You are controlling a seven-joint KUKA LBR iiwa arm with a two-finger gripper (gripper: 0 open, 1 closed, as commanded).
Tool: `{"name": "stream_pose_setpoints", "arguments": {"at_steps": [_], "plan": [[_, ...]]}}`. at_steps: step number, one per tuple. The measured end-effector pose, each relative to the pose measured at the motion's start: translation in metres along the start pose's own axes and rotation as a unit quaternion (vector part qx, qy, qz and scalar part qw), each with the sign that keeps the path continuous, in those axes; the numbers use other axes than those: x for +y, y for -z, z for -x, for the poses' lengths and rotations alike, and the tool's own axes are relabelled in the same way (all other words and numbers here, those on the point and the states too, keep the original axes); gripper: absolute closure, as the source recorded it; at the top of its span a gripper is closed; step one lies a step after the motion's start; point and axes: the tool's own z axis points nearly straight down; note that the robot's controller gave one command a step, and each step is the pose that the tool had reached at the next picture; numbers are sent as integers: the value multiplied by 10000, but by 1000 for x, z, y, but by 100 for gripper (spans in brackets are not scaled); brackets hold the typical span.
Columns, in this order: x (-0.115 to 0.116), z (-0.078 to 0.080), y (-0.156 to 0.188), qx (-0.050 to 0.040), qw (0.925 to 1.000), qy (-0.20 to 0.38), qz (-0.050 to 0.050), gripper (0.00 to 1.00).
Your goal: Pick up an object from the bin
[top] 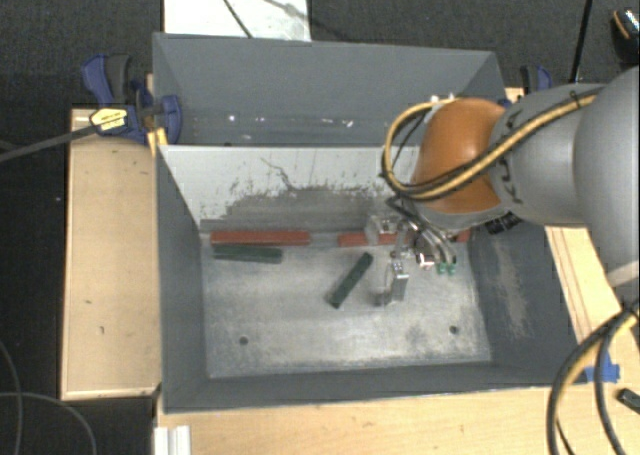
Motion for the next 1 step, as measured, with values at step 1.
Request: {"name": "stream_pose_setpoints", "arguments": {"at_steps": [1], "plan": [[72, -34, 3, 10, 9907, 1363, 13, 0]]}}
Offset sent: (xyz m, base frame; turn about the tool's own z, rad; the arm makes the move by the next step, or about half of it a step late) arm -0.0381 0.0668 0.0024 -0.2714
